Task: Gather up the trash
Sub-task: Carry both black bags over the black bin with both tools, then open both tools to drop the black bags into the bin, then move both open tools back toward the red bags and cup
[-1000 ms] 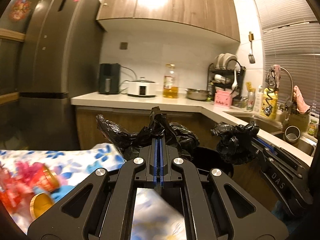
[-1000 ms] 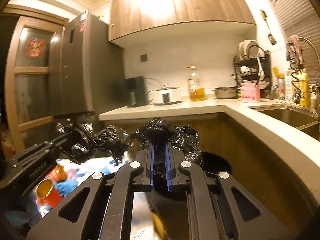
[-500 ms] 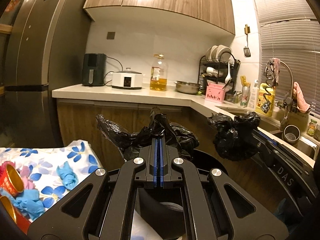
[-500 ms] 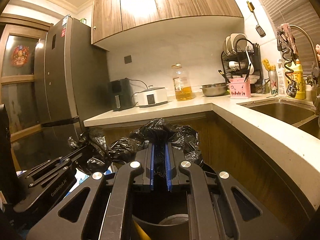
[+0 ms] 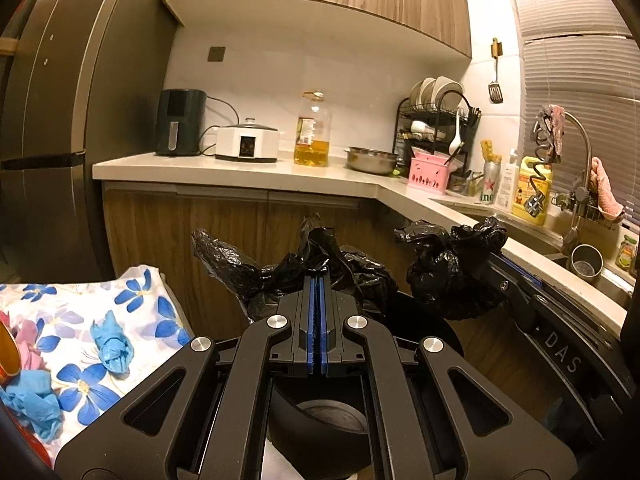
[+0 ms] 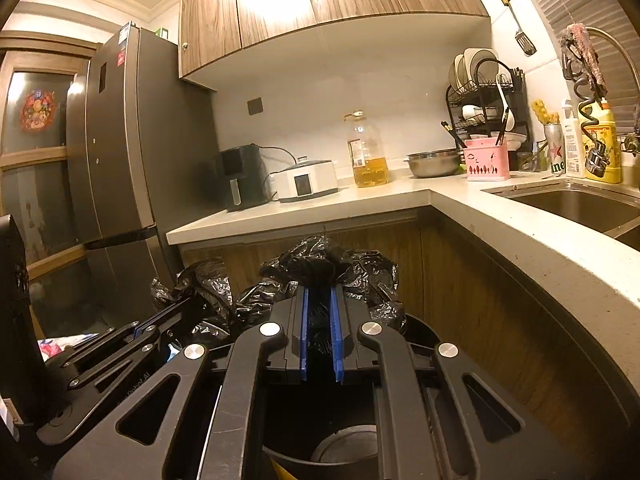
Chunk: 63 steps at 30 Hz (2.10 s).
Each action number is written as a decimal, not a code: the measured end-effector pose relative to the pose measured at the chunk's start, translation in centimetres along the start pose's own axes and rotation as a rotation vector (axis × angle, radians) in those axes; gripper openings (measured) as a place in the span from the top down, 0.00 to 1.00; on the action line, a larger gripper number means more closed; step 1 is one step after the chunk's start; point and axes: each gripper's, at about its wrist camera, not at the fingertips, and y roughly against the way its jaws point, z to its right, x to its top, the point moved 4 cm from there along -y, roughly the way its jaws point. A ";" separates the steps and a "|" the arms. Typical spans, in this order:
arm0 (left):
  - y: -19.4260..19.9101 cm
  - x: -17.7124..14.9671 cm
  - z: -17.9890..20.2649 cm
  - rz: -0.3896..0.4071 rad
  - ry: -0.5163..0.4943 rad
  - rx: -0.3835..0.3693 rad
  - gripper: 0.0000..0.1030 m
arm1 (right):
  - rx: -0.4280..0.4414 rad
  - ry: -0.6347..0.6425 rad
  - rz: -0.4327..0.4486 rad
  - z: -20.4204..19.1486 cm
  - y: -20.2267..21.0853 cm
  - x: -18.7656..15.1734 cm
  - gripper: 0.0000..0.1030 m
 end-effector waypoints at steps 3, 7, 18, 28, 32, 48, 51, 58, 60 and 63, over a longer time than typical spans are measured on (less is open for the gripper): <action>-0.5 -0.1 0.1 -0.006 0.001 0.002 0.99 | -0.003 0.003 -0.010 0.0 -0.4 -0.2 0.90; -1.3 -0.4 0.1 -0.028 0.009 -0.007 0.99 | -0.009 0.000 -0.032 0.2 -1.1 -0.7 0.89; -2.8 -2.0 -0.3 -0.081 0.000 -0.041 0.64 | -0.035 -0.020 -0.057 1.4 -2.1 -1.5 0.62; -0.5 -3.2 -3.4 -0.089 0.040 0.092 0.31 | -0.056 -0.031 -0.057 1.2 -0.6 -2.2 0.39; 1.8 -3.8 -4.9 -0.084 0.049 0.161 0.26 | -0.065 -0.027 -0.056 0.6 0.3 -2.7 0.31; 16.7 -7.2 -12.3 -0.002 0.115 0.455 0.25 | 0.050 0.011 -0.064 -6.2 4.9 -5.3 0.23; 18.9 -7.6 -13.6 0.008 0.125 0.507 0.25 | 0.099 0.001 -0.091 -8.3 5.6 -6.6 0.23; 23.4 -8.9 -16.7 0.008 0.146 0.601 0.25 | 0.181 0.038 -0.128 -13.2 6.8 -8.7 0.23; 24.5 -9.3 -17.5 0.007 0.141 0.627 0.25 | 0.200 0.045 -0.134 -14.6 7.1 -9.1 0.23; 25.9 -9.6 -18.6 0.016 0.136 0.670 0.25 | 0.228 0.052 -0.148 -16.5 7.4 -9.8 0.23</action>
